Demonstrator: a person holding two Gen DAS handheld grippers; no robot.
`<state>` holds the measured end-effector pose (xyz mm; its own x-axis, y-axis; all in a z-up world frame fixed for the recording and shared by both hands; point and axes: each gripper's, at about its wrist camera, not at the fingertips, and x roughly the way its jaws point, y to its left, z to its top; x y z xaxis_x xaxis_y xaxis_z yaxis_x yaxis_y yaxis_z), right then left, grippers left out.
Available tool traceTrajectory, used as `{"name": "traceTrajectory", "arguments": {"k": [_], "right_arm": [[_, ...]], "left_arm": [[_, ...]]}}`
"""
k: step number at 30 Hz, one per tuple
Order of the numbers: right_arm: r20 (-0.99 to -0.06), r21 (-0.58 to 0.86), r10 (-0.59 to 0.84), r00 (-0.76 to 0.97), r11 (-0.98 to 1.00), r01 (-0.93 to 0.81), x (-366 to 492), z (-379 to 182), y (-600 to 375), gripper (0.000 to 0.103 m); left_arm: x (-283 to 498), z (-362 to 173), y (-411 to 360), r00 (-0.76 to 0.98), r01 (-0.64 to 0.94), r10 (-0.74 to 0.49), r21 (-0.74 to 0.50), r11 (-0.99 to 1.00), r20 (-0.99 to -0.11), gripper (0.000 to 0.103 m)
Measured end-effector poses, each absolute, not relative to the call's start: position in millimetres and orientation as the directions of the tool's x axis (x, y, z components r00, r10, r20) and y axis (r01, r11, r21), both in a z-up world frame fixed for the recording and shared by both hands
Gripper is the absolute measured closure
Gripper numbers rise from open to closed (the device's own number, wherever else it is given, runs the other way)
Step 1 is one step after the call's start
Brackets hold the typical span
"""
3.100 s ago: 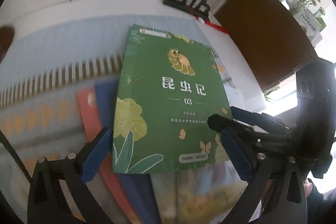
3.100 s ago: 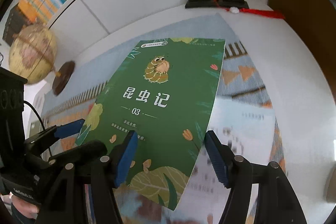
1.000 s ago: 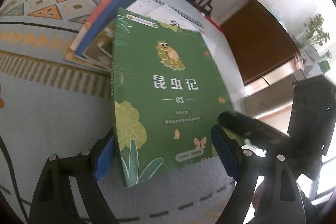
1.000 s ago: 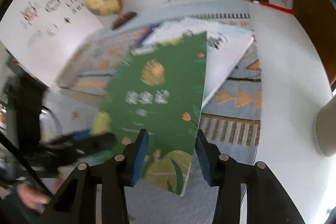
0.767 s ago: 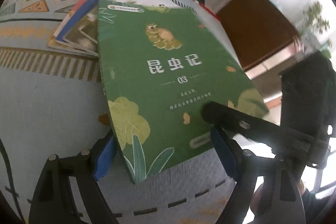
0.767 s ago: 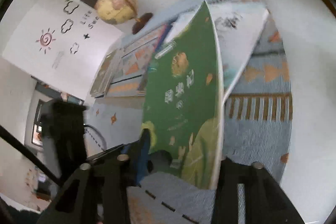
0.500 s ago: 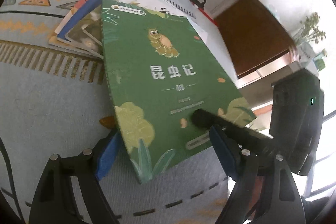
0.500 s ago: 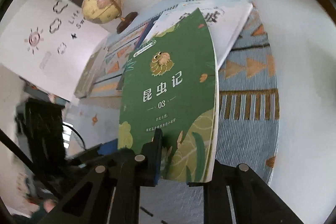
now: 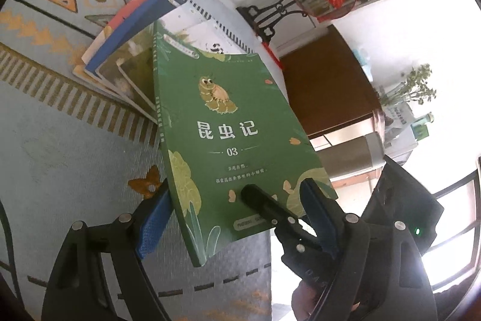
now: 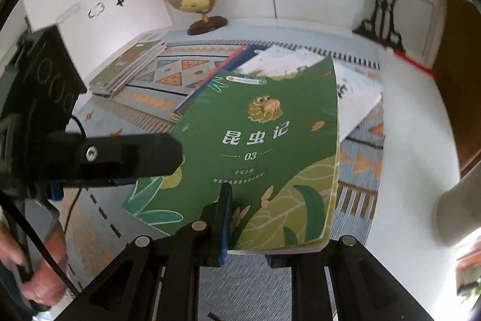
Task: Organize books
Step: 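Lift the caterpillar book and carry it toward the stack by the globe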
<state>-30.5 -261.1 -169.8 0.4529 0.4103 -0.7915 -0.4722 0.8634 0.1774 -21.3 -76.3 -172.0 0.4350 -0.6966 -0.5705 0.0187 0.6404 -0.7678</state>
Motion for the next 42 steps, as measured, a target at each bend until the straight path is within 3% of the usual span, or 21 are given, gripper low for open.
{"name": "traceTrajectory", "arguments": {"k": [6,17,29,36,42], "right_arm": [[-0.759,0.005,0.352,0.547,0.844,-0.536,-49.8,-152.2,-234.1,0.086],[-0.685,0.004,0.434,0.585,0.805,-0.593,-50.9,-113.4,-155.7,0.085],[-0.593,0.018,0.535,0.602,0.756,-0.654,-23.1,-64.1,6.3,0.085],[-0.576,0.051,0.536,0.617,0.776,-0.628,9.9,-65.3,108.4,0.085],[-0.616,0.045,0.476,0.628,0.816,-0.576,45.1,-100.0,180.6,0.085]], "left_arm": [[-26.7,-154.8,-55.2,0.458,0.023,-0.695,-0.774,0.633,-0.554,0.022],[-42.9,-105.2,26.4,0.574,0.0,-0.621,-0.757,0.653,-0.535,0.022],[-24.0,-42.5,181.4,0.672,0.002,-0.493,-0.664,0.748,-0.553,0.022],[18.7,-47.1,270.6,0.65,0.006,-0.479,-0.627,0.779,-0.59,0.022],[64.0,-87.0,326.2,0.586,-0.011,-0.501,-0.625,0.78,-0.636,0.022]]}}
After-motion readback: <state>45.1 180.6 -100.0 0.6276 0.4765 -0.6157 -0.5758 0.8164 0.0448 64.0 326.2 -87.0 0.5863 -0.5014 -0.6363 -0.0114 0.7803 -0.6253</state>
